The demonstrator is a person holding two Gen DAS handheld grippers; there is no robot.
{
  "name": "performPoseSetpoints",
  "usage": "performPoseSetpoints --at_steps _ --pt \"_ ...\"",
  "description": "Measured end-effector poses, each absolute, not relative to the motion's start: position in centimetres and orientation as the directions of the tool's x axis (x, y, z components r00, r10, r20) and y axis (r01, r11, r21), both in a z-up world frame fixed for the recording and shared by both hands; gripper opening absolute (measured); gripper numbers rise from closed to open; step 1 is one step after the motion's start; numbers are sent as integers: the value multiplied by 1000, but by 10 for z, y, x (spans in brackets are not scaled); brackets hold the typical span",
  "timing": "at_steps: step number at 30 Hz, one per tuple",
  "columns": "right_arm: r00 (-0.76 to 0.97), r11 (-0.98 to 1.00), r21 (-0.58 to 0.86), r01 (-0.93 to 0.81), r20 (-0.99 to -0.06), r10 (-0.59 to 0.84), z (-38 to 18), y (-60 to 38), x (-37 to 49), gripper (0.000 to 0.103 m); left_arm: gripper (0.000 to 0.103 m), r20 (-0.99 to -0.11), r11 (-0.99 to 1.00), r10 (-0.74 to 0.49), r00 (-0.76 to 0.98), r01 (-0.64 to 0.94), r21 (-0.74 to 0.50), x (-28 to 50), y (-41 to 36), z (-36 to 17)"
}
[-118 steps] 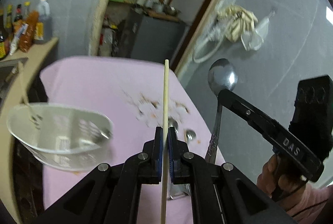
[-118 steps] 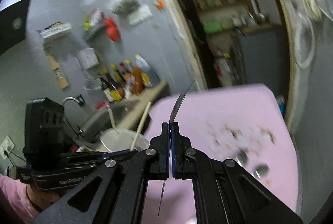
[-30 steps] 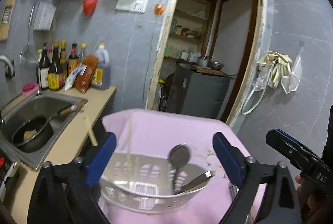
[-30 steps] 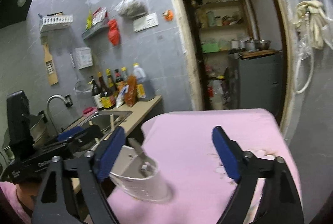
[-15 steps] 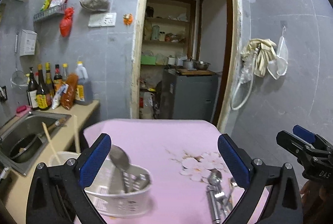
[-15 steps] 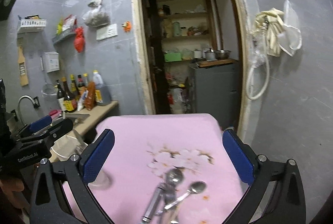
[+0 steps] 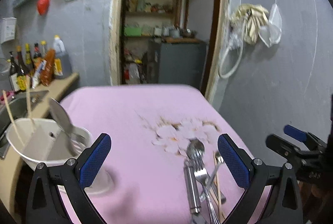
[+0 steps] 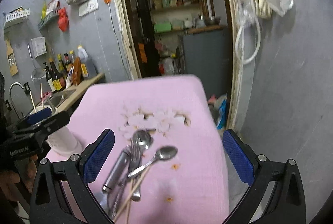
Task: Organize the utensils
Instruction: 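Open both tools and return them to the utensil pile, then grasp the steel cylinder with the left tool while the right tool grasps a knife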
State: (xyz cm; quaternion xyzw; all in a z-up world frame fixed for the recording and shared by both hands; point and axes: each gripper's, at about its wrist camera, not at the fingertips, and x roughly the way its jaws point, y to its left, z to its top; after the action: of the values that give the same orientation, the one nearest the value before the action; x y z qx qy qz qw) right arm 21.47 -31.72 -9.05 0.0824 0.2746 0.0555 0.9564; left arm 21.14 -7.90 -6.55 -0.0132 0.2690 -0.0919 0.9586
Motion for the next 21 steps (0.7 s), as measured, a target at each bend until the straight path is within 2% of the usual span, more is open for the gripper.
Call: performPoseSetpoints --at_steps 2,4,6,10,12,16,18,21 --pt "819 973 222 -63 -545 177 -103 -325 224 100 100 -541 981 -190 819 184 -66 216 -86 -74" --pt "798 966 250 -68 -568 203 -116 -329 231 88 94 -577 975 -208 790 211 -62 220 -94 -85" --pt "768 960 270 -78 -597 231 -132 -331 242 77 82 -614 972 -217 759 229 -59 224 -101 -95" --pt "692 939 333 -86 -658 297 -162 -331 264 61 71 -698 964 -237 676 256 -79 237 -110 -120" --pt "661 930 356 -90 -677 324 -175 -328 272 56 62 -740 959 -249 625 264 -100 244 -113 -134" --pt "600 912 399 -93 -709 372 -199 -321 285 49 53 -787 955 -262 558 266 -129 252 -115 -154" --pt "574 903 420 -93 -718 393 -209 -317 290 48 47 -807 951 -273 523 272 -145 254 -118 -162" --pt "555 904 414 -105 -730 399 -215 -309 297 48 45 -820 950 -274 502 274 -149 255 -119 -167"
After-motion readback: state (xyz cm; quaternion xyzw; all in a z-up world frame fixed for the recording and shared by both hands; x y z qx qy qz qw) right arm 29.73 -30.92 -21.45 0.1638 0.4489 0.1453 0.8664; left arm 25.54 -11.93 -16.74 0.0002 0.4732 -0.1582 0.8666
